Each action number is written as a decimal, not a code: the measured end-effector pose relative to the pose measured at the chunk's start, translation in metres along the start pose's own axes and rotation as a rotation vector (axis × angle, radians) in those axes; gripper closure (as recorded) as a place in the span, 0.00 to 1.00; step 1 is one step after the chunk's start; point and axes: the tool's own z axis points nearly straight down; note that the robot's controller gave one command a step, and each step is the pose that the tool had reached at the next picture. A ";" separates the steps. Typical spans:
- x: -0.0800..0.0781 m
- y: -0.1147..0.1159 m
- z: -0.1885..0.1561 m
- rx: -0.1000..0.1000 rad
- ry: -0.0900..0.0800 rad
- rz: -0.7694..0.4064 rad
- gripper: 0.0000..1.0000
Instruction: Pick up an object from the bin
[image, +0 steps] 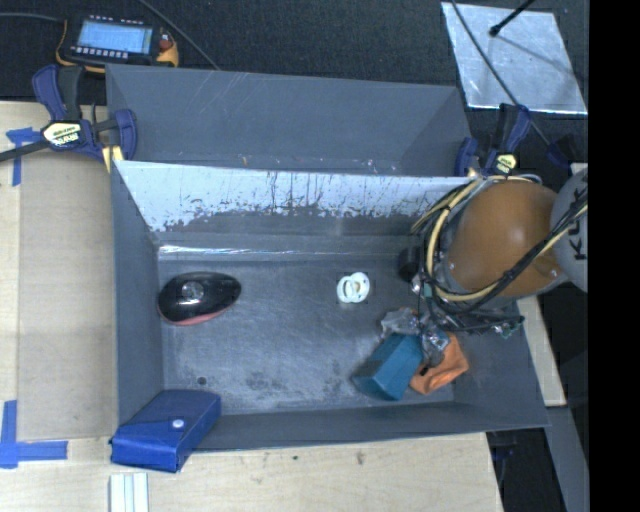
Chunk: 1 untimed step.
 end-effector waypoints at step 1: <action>0.000 0.000 0.000 0.000 0.000 0.000 1.00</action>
Offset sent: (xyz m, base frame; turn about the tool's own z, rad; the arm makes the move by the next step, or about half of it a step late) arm -0.0001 0.0001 0.0139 0.0000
